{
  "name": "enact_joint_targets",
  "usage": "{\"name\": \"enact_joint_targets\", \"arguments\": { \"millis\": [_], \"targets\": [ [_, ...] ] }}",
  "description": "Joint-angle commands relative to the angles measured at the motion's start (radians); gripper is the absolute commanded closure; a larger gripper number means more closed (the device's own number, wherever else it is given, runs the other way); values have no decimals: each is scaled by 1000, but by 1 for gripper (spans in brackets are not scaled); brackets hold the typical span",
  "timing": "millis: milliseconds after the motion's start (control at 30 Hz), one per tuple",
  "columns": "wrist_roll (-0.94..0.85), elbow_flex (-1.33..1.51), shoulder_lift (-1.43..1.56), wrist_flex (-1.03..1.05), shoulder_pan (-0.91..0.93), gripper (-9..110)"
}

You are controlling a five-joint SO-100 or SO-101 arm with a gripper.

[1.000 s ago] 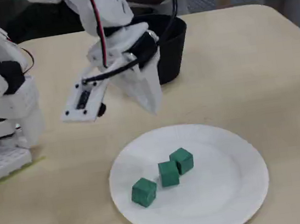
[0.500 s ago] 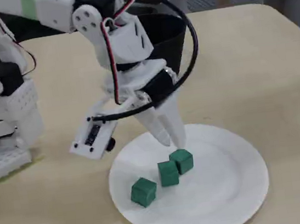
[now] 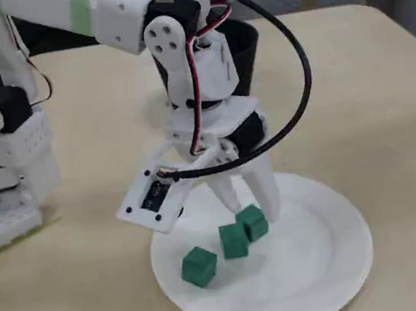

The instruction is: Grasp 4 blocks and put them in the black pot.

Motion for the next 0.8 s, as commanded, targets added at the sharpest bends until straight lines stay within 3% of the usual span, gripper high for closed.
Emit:
{"name": "enact_joint_targets", "arguments": {
  "millis": [0,333,767],
  "targets": [
    [-14,-81,5,67,-17,80],
    [8,-95,-29,137,-44,80],
    [28,-95,-106,43,-60,82]
  ]
}}
